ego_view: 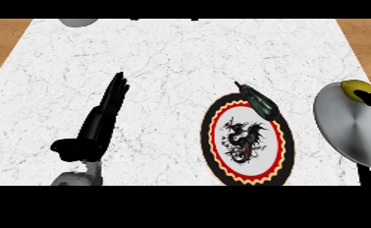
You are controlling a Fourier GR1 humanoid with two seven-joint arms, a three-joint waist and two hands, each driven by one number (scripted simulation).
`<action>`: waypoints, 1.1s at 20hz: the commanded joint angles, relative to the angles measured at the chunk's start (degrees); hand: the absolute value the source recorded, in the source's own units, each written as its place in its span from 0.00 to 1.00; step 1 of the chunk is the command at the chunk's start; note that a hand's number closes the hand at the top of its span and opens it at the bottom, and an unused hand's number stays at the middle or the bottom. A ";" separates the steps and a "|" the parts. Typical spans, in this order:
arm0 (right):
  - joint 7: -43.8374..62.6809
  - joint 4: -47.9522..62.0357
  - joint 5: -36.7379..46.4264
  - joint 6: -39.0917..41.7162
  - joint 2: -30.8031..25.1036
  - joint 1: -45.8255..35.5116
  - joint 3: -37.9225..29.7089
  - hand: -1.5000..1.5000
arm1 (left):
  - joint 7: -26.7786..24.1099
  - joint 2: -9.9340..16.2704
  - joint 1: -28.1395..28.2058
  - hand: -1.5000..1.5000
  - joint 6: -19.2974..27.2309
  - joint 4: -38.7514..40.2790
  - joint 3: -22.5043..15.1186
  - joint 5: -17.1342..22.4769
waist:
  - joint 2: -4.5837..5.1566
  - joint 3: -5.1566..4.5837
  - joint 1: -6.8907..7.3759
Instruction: Pick the lemon from the plate and place it in the pan
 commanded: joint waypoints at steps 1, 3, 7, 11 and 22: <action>-10.16 -0.45 -8.30 0.83 0.71 1.82 -5.98 0.00 | -0.35 1.10 1.78 0.50 -1.70 -0.69 0.06 0.56 | -0.26 -0.06 -0.58; -10.56 -0.95 -11.05 3.01 0.00 2.42 -7.27 0.00 | -2.74 -0.26 2.46 0.50 -0.32 0.70 0.13 -0.21 | -0.33 -0.13 -0.75; -7.31 -11.24 -16.84 11.86 1.74 7.76 -7.88 0.00 | 0.89 0.77 1.35 0.50 -0.08 -1.70 1.23 0.02 | -0.80 -0.25 -1.70; -9.40 -18.42 -23.44 22.66 4.21 15.64 -9.46 0.00 | -0.58 1.82 4.93 0.50 -0.95 -2.64 1.85 0.53 | -0.94 -0.30 -2.03; -10.71 -46.49 -27.76 30.33 16.07 38.98 -6.43 0.00 | 2.78 -0.41 3.29 0.50 -0.09 -4.76 0.36 -0.64 | -0.52 -0.24 -1.30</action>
